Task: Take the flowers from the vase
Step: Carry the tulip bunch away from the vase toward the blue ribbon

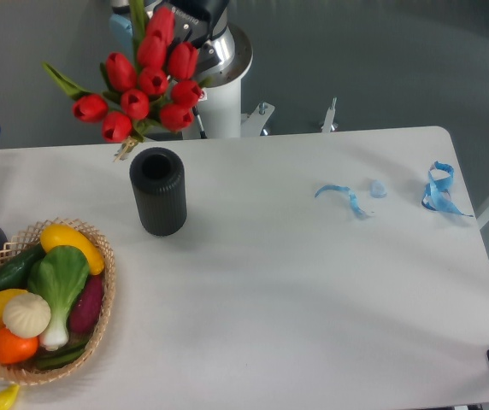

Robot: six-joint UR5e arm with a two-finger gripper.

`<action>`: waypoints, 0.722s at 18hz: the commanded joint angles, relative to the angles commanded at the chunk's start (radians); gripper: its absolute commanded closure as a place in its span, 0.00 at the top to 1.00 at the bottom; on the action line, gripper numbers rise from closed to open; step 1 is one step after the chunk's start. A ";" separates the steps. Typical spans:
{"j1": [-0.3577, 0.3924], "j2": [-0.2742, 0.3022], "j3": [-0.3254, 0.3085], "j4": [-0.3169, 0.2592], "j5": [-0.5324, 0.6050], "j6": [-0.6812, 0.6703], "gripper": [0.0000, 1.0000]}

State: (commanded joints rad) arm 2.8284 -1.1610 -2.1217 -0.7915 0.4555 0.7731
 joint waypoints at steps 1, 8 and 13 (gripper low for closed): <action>0.032 -0.031 0.028 0.000 0.003 0.003 0.03; 0.092 -0.241 0.157 0.017 0.153 0.133 0.03; 0.092 -0.362 0.180 0.017 0.291 0.296 0.03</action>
State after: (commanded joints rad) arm 2.9207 -1.5230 -1.9421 -0.7747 0.7466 1.0689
